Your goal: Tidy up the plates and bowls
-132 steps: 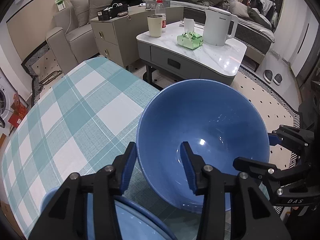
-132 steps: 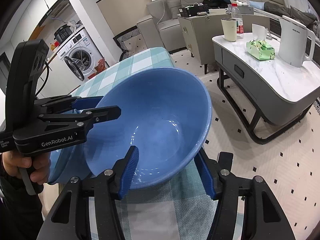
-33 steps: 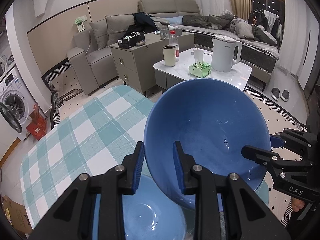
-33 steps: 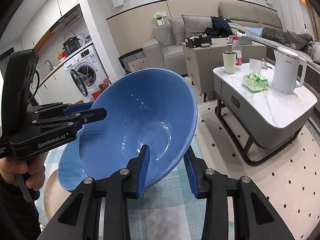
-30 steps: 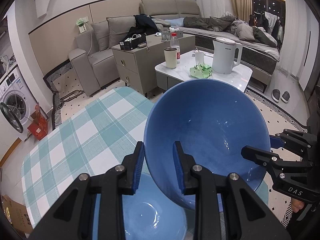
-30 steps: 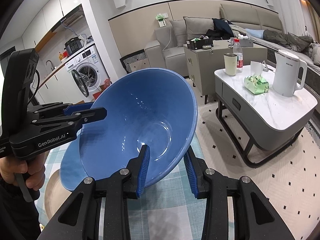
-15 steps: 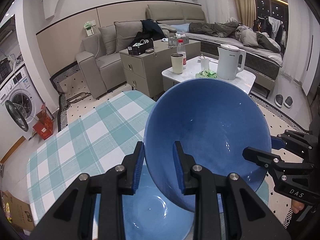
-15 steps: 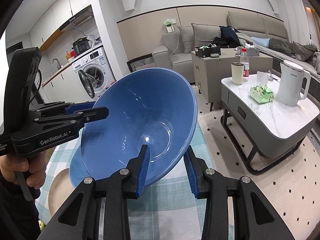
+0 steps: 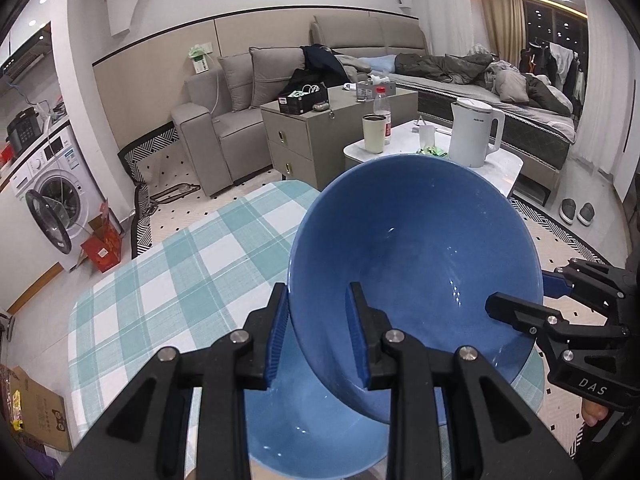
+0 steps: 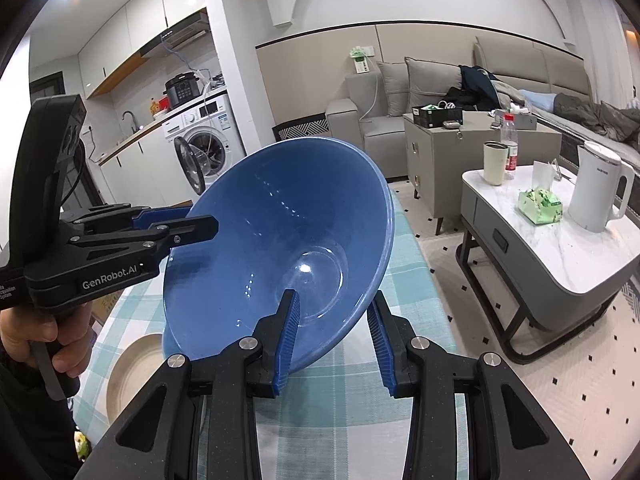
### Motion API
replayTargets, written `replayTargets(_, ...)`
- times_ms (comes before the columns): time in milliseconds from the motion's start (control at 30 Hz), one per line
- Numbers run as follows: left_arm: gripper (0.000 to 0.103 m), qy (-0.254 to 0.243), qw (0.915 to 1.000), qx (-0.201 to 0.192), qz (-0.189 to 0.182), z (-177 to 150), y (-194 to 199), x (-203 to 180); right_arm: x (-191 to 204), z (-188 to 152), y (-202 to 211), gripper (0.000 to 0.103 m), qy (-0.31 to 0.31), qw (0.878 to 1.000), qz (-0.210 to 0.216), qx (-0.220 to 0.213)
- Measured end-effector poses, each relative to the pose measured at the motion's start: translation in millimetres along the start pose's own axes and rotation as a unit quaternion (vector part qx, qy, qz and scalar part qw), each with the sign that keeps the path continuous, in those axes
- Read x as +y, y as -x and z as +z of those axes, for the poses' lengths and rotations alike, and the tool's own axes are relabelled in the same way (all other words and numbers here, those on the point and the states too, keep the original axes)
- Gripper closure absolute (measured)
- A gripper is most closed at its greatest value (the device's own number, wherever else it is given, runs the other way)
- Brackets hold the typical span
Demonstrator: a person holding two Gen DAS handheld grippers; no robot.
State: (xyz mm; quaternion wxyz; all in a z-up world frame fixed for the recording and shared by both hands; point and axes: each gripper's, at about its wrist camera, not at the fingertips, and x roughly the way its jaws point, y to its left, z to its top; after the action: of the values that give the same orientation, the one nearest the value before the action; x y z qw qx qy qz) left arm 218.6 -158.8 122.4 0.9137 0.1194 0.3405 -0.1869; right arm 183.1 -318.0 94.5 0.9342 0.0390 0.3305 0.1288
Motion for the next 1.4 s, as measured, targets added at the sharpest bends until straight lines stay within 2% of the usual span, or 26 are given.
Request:
replayTargets(667,0.076,0.032,0.9990,0.007,0.029,-32.9,19.1,35.8,44.2,-6.7,-21.5,0.067,0.034,0.999,0.036,0.022)
replayTargets(967,0.076,0.041,0.9985,0.013,0.034,-44.2,20.1,45.0,50.3,-7.6,-32.2,0.067,0.037,0.997,0.053,0.034)
replayTargets(1400,0.076,0.054,0.9975,0.028,0.036,-58.3,13.5,52.4,55.1,-7.3,-43.1,0.067,0.048,0.996,0.055,0.046)
